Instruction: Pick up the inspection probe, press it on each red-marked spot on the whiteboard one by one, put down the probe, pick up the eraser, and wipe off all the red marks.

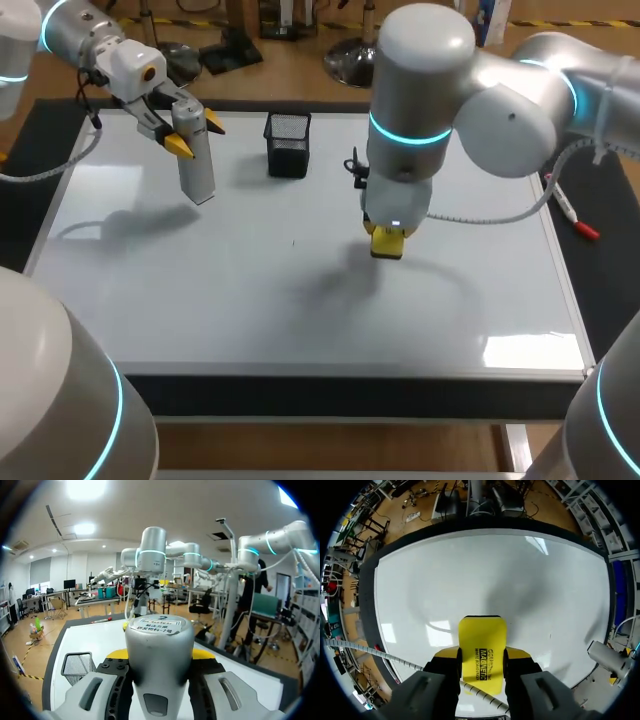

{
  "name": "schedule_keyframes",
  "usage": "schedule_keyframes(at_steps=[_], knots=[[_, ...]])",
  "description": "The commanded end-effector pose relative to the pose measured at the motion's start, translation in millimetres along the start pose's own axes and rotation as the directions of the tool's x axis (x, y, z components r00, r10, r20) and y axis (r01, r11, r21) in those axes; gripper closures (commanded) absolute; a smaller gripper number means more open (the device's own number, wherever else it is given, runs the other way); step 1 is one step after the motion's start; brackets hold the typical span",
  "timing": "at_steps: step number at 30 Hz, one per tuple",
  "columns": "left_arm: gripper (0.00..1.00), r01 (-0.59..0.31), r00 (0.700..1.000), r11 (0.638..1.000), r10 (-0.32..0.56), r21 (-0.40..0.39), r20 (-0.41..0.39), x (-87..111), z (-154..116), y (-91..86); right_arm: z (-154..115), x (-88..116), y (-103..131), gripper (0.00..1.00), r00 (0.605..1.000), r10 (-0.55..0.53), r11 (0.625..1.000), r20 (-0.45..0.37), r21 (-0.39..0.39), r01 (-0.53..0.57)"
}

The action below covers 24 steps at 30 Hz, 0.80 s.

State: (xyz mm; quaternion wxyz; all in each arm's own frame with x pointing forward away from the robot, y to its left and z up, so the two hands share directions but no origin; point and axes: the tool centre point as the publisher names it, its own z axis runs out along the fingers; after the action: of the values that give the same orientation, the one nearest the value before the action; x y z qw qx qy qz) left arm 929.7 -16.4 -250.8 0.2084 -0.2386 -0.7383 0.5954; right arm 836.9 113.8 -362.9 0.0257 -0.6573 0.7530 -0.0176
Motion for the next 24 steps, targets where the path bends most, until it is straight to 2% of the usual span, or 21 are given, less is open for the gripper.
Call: schedule_keyframes(at_steps=[1,15,24], knots=[[1.00,-0.001,1.000,1.000,0.001,0.001,-0.005,-0.9,-2,-0.5,8,-7,-34,1.00,1.000,-0.017,0.999,-0.010,-0.033,0.017],[1.00,-0.001,1.000,1.000,0.001,0.001,-0.005,-0.9,-2,-0.5,25,-31,-134,1.00,0.992,-0.106,0.992,-0.063,-0.079,0.101],[1.00,-0.001,1.000,1.000,0.001,0.001,-0.005,-0.9,-2,-0.5,30,-40,-169,1.00,0.992,-0.108,0.991,-0.061,-0.080,0.103]])
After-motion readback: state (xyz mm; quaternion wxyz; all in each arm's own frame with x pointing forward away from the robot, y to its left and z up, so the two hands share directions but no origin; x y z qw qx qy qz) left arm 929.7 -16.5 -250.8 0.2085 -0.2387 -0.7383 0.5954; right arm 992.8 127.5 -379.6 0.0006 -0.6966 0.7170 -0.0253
